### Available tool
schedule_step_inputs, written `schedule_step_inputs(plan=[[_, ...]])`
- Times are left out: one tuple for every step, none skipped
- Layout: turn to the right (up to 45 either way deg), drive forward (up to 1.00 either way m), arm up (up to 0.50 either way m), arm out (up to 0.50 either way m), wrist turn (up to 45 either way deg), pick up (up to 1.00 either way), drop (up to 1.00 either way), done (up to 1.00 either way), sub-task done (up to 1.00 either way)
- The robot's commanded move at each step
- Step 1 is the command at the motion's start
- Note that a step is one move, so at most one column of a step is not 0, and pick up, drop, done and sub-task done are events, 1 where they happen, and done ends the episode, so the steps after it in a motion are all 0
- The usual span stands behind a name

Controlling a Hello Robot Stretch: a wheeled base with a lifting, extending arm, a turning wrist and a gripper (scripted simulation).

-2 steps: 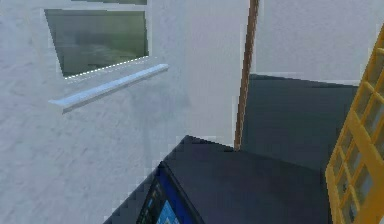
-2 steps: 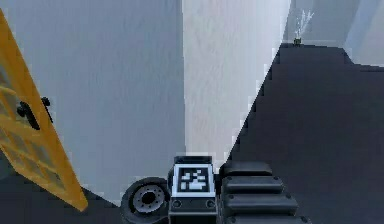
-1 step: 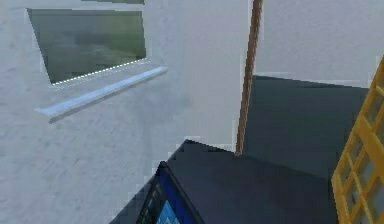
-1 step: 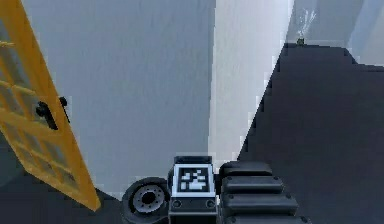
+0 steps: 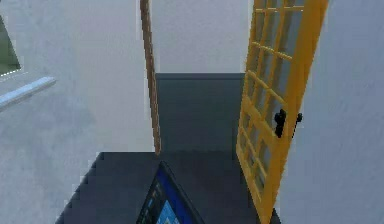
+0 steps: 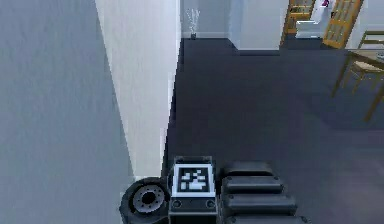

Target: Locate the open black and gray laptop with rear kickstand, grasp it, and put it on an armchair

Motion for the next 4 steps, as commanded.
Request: schedule_step_inputs(plan=[[0.0, 0.85, 0.00, 0.00, 0.0, 0.00, 0.00, 0.00, 0.00], [3.0, 0.00, 0.00, 0.00, 0.0, 0.00, 0.00, 0.00, 0.00], [0.0, 1.00, 0.00, 0.00, 0.0, 0.00, 0.00, 0.00, 0.00], [12.0, 0.00, 0.00, 0.00, 0.0, 0.00, 0.00, 0.00, 0.00]])
